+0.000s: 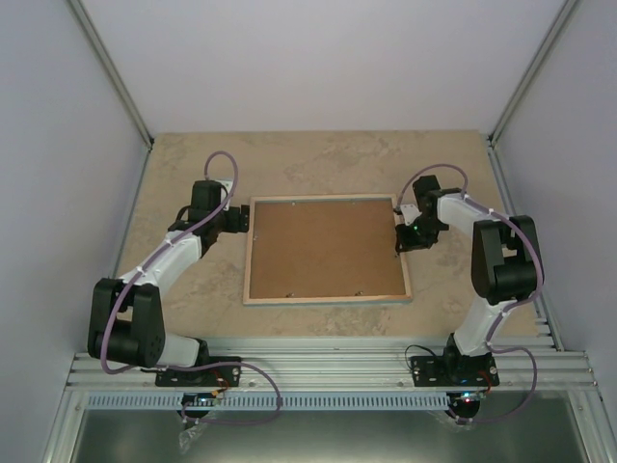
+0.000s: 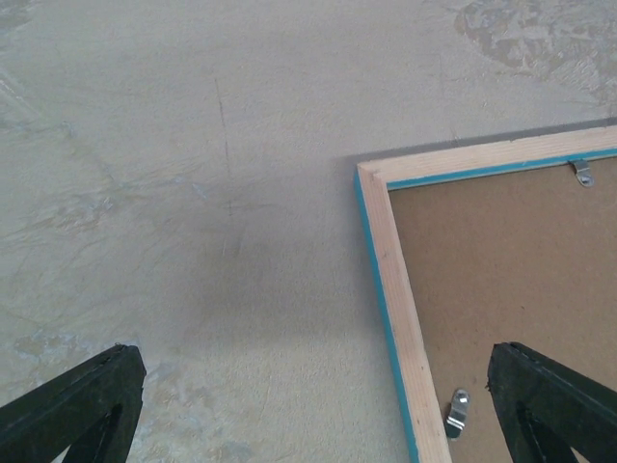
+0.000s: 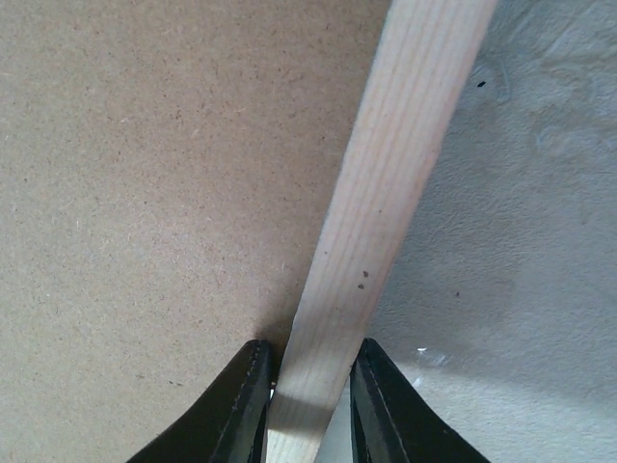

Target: Put the photo into the frame

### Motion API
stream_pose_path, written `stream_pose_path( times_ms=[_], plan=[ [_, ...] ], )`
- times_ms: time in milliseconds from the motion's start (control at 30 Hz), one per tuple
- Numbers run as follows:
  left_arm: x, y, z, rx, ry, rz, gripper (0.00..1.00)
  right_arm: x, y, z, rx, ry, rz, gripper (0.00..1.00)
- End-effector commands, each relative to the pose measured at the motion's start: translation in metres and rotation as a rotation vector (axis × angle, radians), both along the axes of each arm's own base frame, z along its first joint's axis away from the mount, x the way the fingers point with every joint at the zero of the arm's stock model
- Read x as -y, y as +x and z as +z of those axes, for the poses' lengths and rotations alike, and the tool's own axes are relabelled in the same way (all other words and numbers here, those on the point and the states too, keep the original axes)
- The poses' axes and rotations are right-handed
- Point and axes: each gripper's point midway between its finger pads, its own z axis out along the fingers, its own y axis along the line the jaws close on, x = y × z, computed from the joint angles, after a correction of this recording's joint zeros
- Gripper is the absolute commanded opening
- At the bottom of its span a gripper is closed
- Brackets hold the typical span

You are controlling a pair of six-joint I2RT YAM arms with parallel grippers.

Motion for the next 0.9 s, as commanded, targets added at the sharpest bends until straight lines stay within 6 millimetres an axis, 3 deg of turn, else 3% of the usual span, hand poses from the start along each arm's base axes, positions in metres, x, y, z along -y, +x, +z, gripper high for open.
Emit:
stream_pose_path(
  times_ms=[0, 133, 300, 467, 600, 733, 867],
  plan=[
    [-0.001, 0.004, 0.000, 0.011, 0.009, 0.003, 0.99, 0.007, -0.005, -0.015, -0.030, -0.063, 0.060, 0.03],
    [0.005, 0.002, 0.005, 0.023, 0.036, -0.068, 1.00, 0.003, 0.006, -0.010, -0.002, -0.047, 0.054, 0.01],
    [0.032, -0.008, 0.019, 0.055, 0.042, -0.293, 0.99, -0.018, 0.051, 0.003, 0.108, 0.045, 0.069, 0.00],
    [0.042, -0.020, 0.014, 0.032, 0.087, -0.431, 0.99, -0.045, 0.105, 0.011, 0.250, 0.123, 0.341, 0.00],
    [0.048, -0.025, 0.014, 0.013, 0.074, -0.474, 0.99, -0.049, 0.143, -0.005, 0.309, 0.070, 0.587, 0.01],
    [0.055, -0.013, 0.014, -0.026, 0.032, -0.489, 0.99, -0.057, 0.177, -0.004, 0.393, 0.049, 0.761, 0.00],
    [0.063, 0.005, 0.002, -0.124, -0.079, -0.466, 0.96, -0.080, 0.202, 0.021, 0.495, 0.082, 0.904, 0.00]
  ],
)
